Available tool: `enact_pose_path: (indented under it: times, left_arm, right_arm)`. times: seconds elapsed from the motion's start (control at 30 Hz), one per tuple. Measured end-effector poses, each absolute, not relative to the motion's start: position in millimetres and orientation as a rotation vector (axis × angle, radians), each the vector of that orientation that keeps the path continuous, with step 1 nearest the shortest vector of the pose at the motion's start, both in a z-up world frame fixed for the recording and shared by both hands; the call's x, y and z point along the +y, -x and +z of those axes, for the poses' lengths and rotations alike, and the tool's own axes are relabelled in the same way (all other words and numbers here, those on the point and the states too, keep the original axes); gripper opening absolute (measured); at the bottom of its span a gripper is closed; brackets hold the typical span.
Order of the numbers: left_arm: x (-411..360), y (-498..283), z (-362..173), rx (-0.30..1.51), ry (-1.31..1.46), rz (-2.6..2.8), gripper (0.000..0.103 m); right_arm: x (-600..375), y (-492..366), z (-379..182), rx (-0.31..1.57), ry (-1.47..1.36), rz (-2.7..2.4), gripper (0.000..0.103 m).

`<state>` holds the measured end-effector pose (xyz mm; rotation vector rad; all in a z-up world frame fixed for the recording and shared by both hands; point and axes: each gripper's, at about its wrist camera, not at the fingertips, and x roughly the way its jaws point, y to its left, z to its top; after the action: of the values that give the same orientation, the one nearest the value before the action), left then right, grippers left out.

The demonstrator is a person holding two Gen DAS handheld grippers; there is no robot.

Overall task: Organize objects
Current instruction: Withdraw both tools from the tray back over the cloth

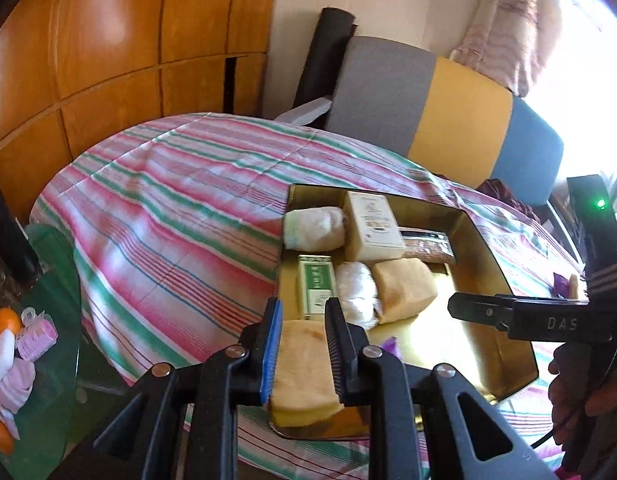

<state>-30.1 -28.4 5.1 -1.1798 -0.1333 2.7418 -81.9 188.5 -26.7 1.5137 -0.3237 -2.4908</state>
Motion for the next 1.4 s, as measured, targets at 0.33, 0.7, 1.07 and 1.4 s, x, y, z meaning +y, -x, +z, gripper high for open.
enact_pose_path:
  times: [0.33, 0.7, 1.07, 1.4]
  left_arm:
    - [8, 18, 12, -0.019, 1.142, 2.683, 0.021]
    - [55, 13, 18, 0.075, 1.112, 2.579, 0.021]
    - [114, 7, 25, 0.190, 1.062, 2.470, 0.021]
    - [165, 3, 30, 0.283, 1.018, 2.394, 0.021]
  right_arm:
    - [227, 38, -3, -0.339, -1.416, -2.646, 0.098]
    - [301, 1, -6, -0.411, -1.456, -2.772, 0.098]
    - [431, -47, -6, -0.674, -1.542, -2.971, 0.098]
    - [539, -96, 0, -0.838, -1.504, -3.266, 0.099]
